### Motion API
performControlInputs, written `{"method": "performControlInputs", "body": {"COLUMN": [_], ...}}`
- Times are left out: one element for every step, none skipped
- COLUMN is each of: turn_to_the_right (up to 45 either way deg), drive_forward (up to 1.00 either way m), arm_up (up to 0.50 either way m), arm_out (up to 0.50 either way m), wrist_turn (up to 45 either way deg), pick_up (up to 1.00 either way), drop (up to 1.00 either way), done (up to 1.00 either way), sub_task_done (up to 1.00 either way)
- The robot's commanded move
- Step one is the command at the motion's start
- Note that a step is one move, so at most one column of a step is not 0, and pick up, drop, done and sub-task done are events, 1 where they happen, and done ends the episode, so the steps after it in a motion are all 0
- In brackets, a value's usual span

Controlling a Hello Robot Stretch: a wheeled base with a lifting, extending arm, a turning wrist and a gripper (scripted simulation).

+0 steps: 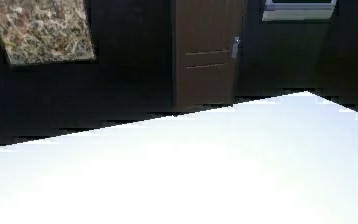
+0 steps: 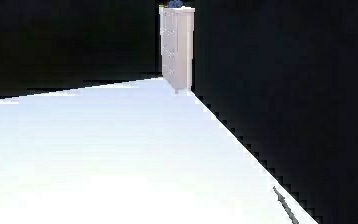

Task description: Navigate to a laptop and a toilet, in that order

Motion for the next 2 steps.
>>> {"method": "performControlInputs", "body": {"turn_to_the_right": [-45.0, -36.0], "drive_forward": [0.0, 0.0], "arm_up": [0.0, 0.0], "arm_out": [0.0, 0.0], "wrist_turn": [0.0, 0.0], "pick_up": [0.0, 0.0], "drop": [0.0, 0.0], "done": [0.0, 0.0], "sub_task_done": [0.0, 0.0]}}
